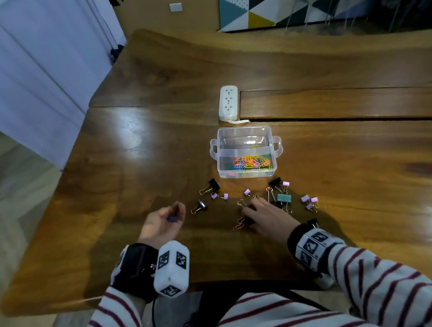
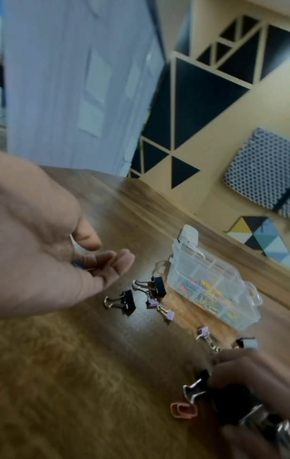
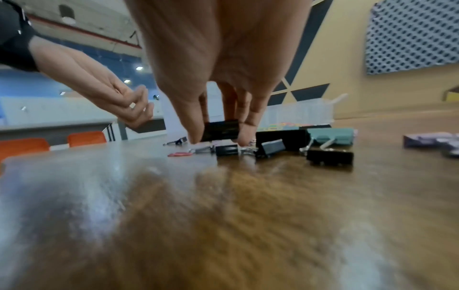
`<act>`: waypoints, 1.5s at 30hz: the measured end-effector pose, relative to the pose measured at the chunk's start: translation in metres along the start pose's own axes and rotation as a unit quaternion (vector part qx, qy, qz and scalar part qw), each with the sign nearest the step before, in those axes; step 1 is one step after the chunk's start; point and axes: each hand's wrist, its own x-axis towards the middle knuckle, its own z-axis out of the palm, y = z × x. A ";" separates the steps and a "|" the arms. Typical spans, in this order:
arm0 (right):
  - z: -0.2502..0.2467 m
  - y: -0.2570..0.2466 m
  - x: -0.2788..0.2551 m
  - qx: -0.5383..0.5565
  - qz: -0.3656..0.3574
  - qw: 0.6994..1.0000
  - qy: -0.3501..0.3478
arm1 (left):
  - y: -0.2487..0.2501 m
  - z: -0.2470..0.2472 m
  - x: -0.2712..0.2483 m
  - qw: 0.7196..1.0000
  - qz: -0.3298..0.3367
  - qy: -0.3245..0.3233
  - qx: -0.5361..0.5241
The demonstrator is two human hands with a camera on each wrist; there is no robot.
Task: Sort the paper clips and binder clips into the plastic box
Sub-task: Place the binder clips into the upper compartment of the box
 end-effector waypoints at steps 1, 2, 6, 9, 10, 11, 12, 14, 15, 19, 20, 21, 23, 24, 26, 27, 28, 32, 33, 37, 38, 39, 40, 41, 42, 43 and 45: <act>-0.001 0.003 -0.004 0.032 0.001 0.999 0.016 | -0.001 0.008 0.000 0.999 -0.003 -0.005 0.035; -0.003 0.006 -0.008 0.064 0.004 0.997 0.035 | -0.001 0.015 0.000 0.997 -0.010 -0.015 0.073; -0.009 0.029 -0.018 0.100 -0.001 0.993 0.062 | 0.005 0.034 0.004 0.984 -0.029 -0.044 0.170; -0.008 0.032 -0.017 -0.012 -0.033 0.998 0.054 | 0.004 0.045 0.010 0.978 -0.028 -0.062 0.198; -0.007 0.030 -0.015 -0.055 -0.034 0.997 0.038 | 0.004 0.047 0.012 0.977 -0.030 -0.071 0.198; -0.006 0.027 -0.014 -0.091 -0.033 0.995 0.025 | 0.003 0.050 0.013 0.977 -0.033 -0.080 0.197; -0.006 0.025 -0.011 -0.113 -0.036 0.993 0.024 | 0.003 0.051 0.014 0.976 -0.036 -0.091 0.194; -0.008 0.016 -0.004 -0.130 -0.050 0.990 0.040 | 0.002 0.054 0.014 0.975 -0.045 -0.114 0.184; -0.008 0.011 0.002 -0.137 -0.065 0.987 0.047 | 0.001 0.054 0.012 0.974 -0.051 -0.127 0.182; -0.006 -0.011 0.022 -0.126 -0.115 0.985 -0.026 | -0.005 0.045 0.011 0.972 -0.068 -0.138 0.179; -0.004 -0.013 0.024 -0.117 -0.116 0.985 -0.044 | -0.006 0.040 0.011 0.973 -0.067 -0.130 0.179; -0.003 -0.015 0.026 -0.107 -0.114 0.986 -0.051 | -0.007 0.035 0.011 0.975 -0.065 -0.120 0.178; -0.002 -0.016 0.026 -0.085 -0.103 0.989 -0.055 | -0.007 0.021 0.011 0.978 -0.059 -0.098 0.174; -0.002 -0.016 0.026 -0.081 -0.102 0.990 -0.058 | -0.007 0.013 0.011 0.980 -0.057 -0.088 0.170; -0.004 -0.014 0.025 -0.056 -0.102 0.991 -0.069 | -0.010 -0.002 0.008 0.984 -0.058 -0.069 0.154; -0.007 -0.012 0.024 -0.023 -0.096 0.993 -0.064 | -0.013 -0.008 0.007 0.986 -0.060 -0.060 0.144; -0.011 -0.011 0.024 0.021 -0.083 0.995 -0.043 | -0.016 -0.012 0.005 0.987 -0.063 -0.054 0.137; -0.029 -0.018 0.027 0.182 -0.046 0.980 0.070 | -0.034 -0.008 0.005 0.981 -0.112 -0.071 0.141; -0.032 -0.024 0.028 0.197 -0.049 0.976 0.074 | -0.039 -0.003 0.005 0.978 -0.129 -0.080 0.145; -0.026 -0.047 0.023 0.160 -0.130 0.977 0.047 | -0.053 0.015 0.008 0.962 -0.129 -0.096 0.219; -0.025 -0.045 0.019 0.152 -0.146 0.976 0.055 | -0.054 0.017 0.010 0.959 -0.127 -0.093 0.234; -0.027 -0.040 0.015 0.155 -0.150 0.974 0.072 | -0.053 0.017 0.012 0.958 -0.133 -0.087 0.238; -0.030 -0.031 0.010 0.166 -0.141 0.972 0.092 | -0.050 0.015 0.015 0.959 -0.146 -0.081 0.230; -0.032 -0.017 0.006 0.177 -0.122 0.971 0.109 | -0.047 0.013 0.017 0.959 -0.160 -0.078 0.222; -0.033 -0.001 0.002 0.180 -0.091 0.973 0.116 | -0.043 0.011 0.018 0.958 -0.167 -0.074 0.223; -0.034 0.016 -0.002 0.174 -0.055 0.977 0.109 | -0.039 0.010 0.019 0.956 -0.168 -0.068 0.229; -0.032 0.044 -0.011 0.140 0.027 0.988 0.062 | -0.033 0.014 0.019 0.954 -0.161 -0.067 0.242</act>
